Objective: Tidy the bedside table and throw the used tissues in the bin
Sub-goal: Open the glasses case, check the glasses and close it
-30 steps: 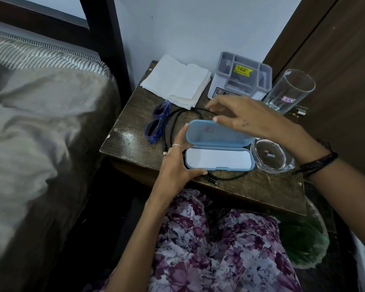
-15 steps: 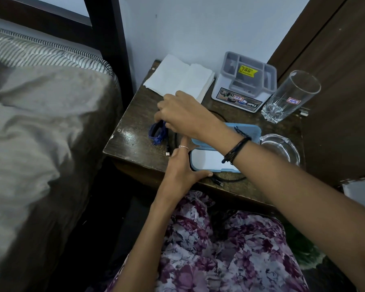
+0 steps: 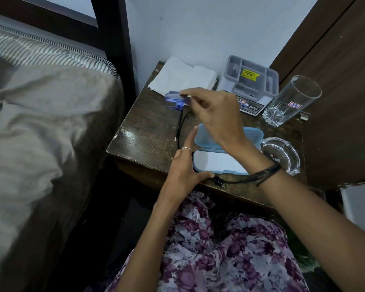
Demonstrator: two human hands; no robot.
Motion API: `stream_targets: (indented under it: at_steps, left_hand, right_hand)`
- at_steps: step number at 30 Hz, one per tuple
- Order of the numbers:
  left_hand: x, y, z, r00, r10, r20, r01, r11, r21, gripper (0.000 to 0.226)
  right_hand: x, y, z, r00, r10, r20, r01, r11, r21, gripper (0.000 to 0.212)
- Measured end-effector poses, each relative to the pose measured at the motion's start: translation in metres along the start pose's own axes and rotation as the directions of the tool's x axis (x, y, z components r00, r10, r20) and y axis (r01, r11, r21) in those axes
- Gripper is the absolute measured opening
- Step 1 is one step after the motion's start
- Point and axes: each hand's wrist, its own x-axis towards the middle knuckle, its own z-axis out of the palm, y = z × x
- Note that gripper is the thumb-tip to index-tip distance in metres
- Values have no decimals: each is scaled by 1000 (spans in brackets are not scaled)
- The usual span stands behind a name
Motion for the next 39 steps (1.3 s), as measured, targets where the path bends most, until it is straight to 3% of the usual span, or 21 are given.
stream_targets:
  at_steps: [3,6,9,14,17,21,27,31,39]
  left_hand:
    - [0,-1,0,1000,3,-10,-2,1000,7,114]
    - [1,-1,-1,1000,11,-14,-11,1000,29,116]
    - [0,1,-1,1000,18,-9,-17,1000,25,116]
    - [1,0,-1,1000,23,-6,-23,1000,14,115]
    - [0,1,-1,1000,23,-5,-23,1000,3,115]
    - [0,2,-1,1000,27,-11,-27,999,23,116]
    - [0,2,-2,999,31,-8,-31,999,17,109]
    - [-1,2,-2,999,38,-1,-38,999,19,111]
    - [-1,4,-2,999,50,-6,-51,998,-34,108]
  right_hand:
    - [-4,3,-20,980,169,-109,-137,958,253,18]
    - [-12,9,-40,949,310,-64,-256,871,419,18]
    - [-26,16,-63,930,367,29,-329,791,516,21]
    - [-55,31,-92,899,432,72,-386,702,599,26]
    - [-65,39,-101,890,437,131,-428,700,573,16]
    - [-72,48,-107,872,397,287,-489,729,478,27]
    - [-72,55,-109,813,315,489,-454,869,195,25]
    - [-75,57,-99,816,310,488,-407,908,104,20]
    - [-95,68,-78,814,344,469,-435,895,99,26]
